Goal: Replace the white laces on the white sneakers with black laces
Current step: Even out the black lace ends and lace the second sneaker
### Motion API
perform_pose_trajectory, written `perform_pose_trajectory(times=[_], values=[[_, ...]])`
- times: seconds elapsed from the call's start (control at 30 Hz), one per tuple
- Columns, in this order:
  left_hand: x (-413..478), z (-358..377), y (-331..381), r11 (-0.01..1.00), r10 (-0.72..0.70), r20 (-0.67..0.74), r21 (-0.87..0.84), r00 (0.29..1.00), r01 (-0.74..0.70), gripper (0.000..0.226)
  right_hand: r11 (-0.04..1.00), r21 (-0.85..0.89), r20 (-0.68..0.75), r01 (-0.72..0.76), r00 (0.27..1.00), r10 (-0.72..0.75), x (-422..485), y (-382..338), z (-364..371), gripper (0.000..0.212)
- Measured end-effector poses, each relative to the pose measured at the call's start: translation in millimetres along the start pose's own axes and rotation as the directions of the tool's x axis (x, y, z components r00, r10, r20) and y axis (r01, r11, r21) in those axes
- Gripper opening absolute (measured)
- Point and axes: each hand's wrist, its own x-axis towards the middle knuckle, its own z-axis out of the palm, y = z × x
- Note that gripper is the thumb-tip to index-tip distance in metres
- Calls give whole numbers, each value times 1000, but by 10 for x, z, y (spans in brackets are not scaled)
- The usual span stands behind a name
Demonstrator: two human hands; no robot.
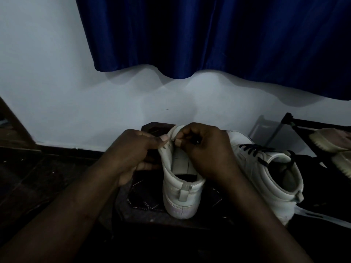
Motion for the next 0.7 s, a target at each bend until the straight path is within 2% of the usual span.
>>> perform_pose_trajectory(times=[0.13, 0.27, 0.47, 0.57, 0.7], values=[[11, -3, -7, 1000, -6, 17, -9, 1000, 6, 39, 986, -150, 56, 70, 996, -62, -15, -26, -40, 15], [11, -10, -28, 1000, -5, 22, -14, 1000, 5, 38, 948, -296, 18, 116, 993, -116, 6, 34, 9, 10], [-2, -12, -49, 999, 12, 20, -30, 1000, -12, 32, 945, -308, 15, 111, 994, -112, -5, 0, 21, 9], [-16, -4, -55, 999, 25, 22, -36, 999, -24, 34, 946, -299, 42, 125, 992, -118, -10, -19, 21, 7], [-27, -14, -54, 998, 62, 46, 0, 997, -62, 40, 951, -292, 10, 98, 995, -99, -13, -44, 30, 13]])
